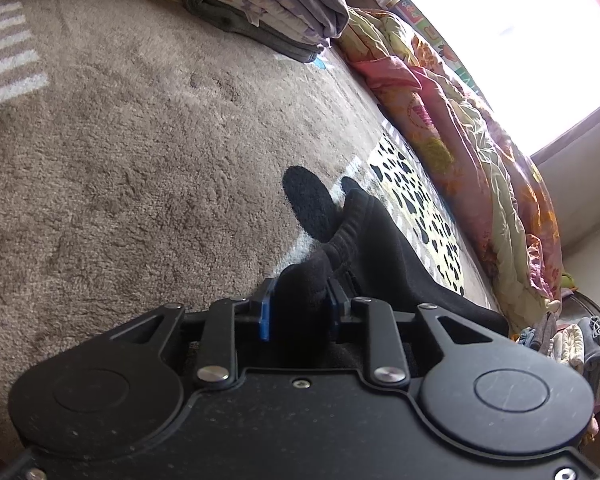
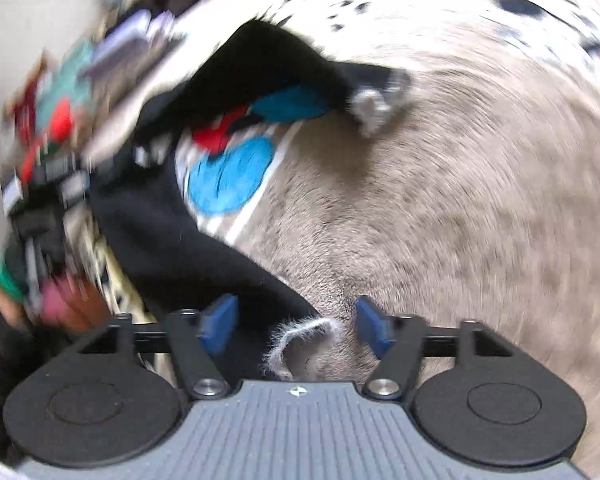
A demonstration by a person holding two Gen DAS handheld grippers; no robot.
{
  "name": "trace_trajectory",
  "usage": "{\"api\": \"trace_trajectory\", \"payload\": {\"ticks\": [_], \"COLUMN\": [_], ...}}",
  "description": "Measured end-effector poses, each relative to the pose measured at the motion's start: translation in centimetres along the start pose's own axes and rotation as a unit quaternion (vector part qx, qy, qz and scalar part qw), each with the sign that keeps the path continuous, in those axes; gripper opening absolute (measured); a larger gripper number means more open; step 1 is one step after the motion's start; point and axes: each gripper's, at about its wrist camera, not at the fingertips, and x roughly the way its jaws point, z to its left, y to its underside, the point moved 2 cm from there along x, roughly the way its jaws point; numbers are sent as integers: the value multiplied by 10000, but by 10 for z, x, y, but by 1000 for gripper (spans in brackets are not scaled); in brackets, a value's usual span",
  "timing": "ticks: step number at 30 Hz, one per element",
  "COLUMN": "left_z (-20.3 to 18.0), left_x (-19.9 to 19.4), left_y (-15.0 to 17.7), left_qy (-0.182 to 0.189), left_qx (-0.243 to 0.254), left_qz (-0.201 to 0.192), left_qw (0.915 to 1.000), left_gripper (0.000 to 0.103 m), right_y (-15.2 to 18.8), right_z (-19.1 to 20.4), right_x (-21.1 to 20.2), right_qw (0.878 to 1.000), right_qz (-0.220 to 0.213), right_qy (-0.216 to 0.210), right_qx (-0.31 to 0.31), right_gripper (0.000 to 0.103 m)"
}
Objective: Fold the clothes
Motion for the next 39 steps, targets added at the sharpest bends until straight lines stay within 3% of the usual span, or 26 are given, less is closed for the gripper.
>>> {"api": "trace_trajectory", "payload": {"ticks": [3,8,10,11,12,15,17,18,20,21,22,23,24,25,27,32,33,34,36,39], "left_z": [0,-1,-1,-2,-2,-1,-1,-1,-2,-2,-2,-3,-3,-2,-2,-2,-2,-3,-6,-11], "left_x": [-1,0,0,-1,-1,-2,-2,-1,-1,0,-1,-1,-1,-1,-1,-2,-2,-2,-3,-5], "left_y": [0,1,1,2,2,3,3,3,3,3,4,4,4,5,5,6,7,6,7,7], "left_qy": [-1,-4,-27,-38,-48,-52,-55,-56,-53,-55,-65,-70,-73,-68,-59,-56,-54,-57,-84,-141], "left_qx": [4,24,48,59,67,67,89,102,104,111,133,144,152,152,154,175,183,216,361,564], "left_qz": [-5,-16,-26,-31,-36,-43,-40,-38,-38,-39,-44,-47,-51,-52,-55,-57,-57,-59,-72,-95], "left_qw": [10000,10000,10000,10000,10000,10000,9999,9999,9999,9999,9999,9999,9998,9998,9998,9998,9998,9997,9993,9983], "left_gripper": [24,24,24,24,24,24,25,27,28,28,28,28,28,29,29,29,29,29,29,29], "right_y": [24,71,87,91,93,87,77,72,70,75,79,83,87,88,90,85,85,83,81,76], "right_z": [-16,-18,-14,-13,-12,2,16,21,20,18,17,15,12,7,0,-15,-10,-1,10,12], "right_x": [0,1,3,5,9,-8,-31,-37,-33,-27,-24,-24,-27,-30,-38,-20,-16,-9,3,-4], "right_qw": [9939,9724,9633,9589,9568,9449,9491,9613,9850,9936,9966,9972,9965,9946,9894,9772,9781,9807,9875,9879], "right_qz": [-531,-1346,-1557,-1569,-1451,-1565,-1650,-1440,-581,-93,290,330,208,19,-516,-1122,-1191,-1188,-1014,-1059], "right_qy": [-527,-861,-957,-1062,-1159,-1649,-1791,-1597,-957,-452,-22,104,-26,-169,-267,-355,-365,-355,-207,-54], "right_qx": [810,1702,1968,2111,2237,2354,1996,1722,1311,1027,768,666,805,1021,1330,1765,1670,1512,1188,1131], "right_gripper": [69,62,50,39,8,8,8,8,12,24,29,28,36,52,70,70,64,42,9,8]}}
